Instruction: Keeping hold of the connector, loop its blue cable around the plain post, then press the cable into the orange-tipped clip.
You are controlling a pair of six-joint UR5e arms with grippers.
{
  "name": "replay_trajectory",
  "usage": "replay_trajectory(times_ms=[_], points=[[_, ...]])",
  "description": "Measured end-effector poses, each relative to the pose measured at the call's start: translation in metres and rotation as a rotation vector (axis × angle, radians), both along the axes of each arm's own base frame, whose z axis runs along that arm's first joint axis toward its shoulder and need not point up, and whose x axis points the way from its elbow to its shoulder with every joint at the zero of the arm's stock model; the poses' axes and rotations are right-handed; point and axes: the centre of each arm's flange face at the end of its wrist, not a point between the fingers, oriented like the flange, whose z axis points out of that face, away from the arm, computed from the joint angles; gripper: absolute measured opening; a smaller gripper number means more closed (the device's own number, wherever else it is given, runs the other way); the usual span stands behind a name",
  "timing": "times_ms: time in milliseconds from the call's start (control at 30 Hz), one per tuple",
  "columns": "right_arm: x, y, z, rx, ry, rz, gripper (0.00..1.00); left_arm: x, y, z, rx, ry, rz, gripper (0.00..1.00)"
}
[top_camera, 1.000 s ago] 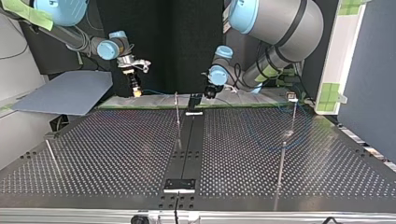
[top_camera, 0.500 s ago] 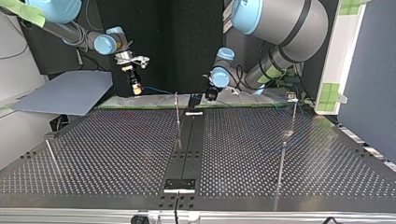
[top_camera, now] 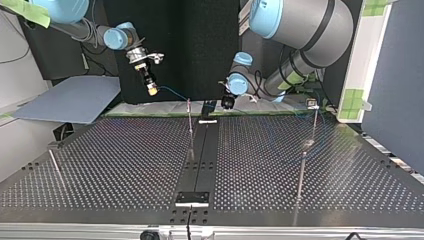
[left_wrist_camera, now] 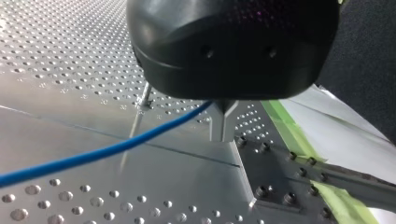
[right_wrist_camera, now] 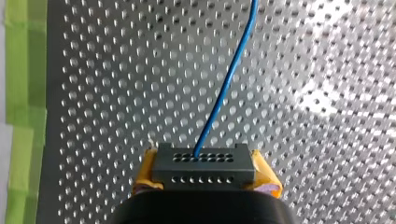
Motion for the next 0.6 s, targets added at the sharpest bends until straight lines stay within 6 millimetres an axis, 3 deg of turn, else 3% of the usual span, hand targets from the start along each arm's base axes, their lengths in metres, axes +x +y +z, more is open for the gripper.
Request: replay_trajectory(times_ms=[200, 333, 367, 400, 467, 500, 533, 567, 600], points=[[0.007, 0.018, -0.003, -0.004, -0.001, 0.046, 0.00, 0.000, -0.001, 0.000, -0.003, -0.004, -0.005, 0.00], [0.010, 0.025, -0.004, -0.006, 0.002, 0.061, 0.00, 0.000, 0.000, 0.000, -0.004, -0.003, -0.006, 0.13], [0.011, 0.026, -0.004, -0.006, 0.003, 0.063, 0.00, 0.000, 0.000, 0.000, -0.004, -0.002, -0.005, 0.20], [0.011, 0.028, -0.005, -0.006, 0.004, 0.064, 0.00, 0.000, 0.000, 0.000, -0.004, 0.000, -0.004, 0.20], [0.011, 0.031, -0.005, -0.006, 0.006, 0.066, 0.00, 0.000, 0.000, 0.000, -0.003, 0.004, -0.002, 0.40], [0.011, 0.031, -0.006, -0.006, 0.006, 0.066, 0.00, 0.000, 0.000, 0.000, -0.001, 0.007, -0.003, 0.40], [0.011, 0.032, -0.006, -0.006, 0.006, 0.067, 0.00, -0.001, 0.000, 0.000, 0.000, 0.009, -0.005, 0.61], [0.011, 0.032, -0.006, -0.006, 0.006, 0.068, 0.00, -0.001, 0.000, -0.001, 0.001, 0.011, -0.008, 0.75], [0.011, 0.033, -0.006, -0.006, 0.007, 0.070, 0.00, -0.002, 0.000, -0.001, 0.003, 0.015, -0.011, 0.75]])
